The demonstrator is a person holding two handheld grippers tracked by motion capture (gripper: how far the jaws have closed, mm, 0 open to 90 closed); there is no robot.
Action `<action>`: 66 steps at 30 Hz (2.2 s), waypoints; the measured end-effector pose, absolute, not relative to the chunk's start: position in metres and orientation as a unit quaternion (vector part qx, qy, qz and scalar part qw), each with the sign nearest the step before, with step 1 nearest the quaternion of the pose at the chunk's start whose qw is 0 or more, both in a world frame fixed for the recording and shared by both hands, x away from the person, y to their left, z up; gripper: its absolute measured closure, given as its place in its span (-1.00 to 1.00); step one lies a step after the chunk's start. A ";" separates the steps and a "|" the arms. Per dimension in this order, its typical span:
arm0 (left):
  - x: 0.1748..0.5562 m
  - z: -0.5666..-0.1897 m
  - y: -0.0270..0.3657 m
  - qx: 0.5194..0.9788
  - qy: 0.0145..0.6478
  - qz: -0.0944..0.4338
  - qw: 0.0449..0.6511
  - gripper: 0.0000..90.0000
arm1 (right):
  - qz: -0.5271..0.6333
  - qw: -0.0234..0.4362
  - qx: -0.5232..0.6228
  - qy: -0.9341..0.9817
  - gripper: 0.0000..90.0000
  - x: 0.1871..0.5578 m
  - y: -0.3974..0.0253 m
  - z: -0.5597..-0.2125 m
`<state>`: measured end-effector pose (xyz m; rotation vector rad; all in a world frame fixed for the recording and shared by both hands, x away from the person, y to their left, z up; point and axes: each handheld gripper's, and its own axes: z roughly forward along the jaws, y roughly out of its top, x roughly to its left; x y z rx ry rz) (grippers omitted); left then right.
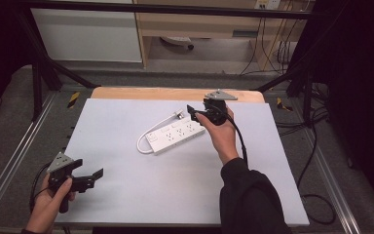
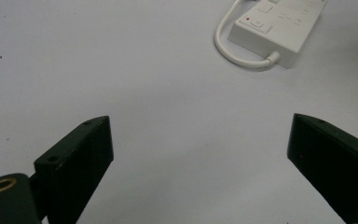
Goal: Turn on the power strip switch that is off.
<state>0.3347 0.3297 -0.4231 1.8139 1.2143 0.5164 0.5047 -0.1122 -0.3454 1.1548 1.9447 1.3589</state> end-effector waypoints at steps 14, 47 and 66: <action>0.334 -0.422 0.327 0.730 0.482 0.206 0.439 -0.84 | 0.487 0.255 0.413 0.726 0.28 0.508 -0.087 -0.364; 0.335 -0.424 0.328 0.732 0.485 0.208 0.431 -0.84 | 0.489 0.241 0.410 0.731 0.93 0.525 -0.073 -0.390; 0.335 -0.424 0.328 0.733 0.483 0.207 0.431 -0.84 | 0.481 0.229 0.410 0.740 0.92 0.530 -0.060 -0.398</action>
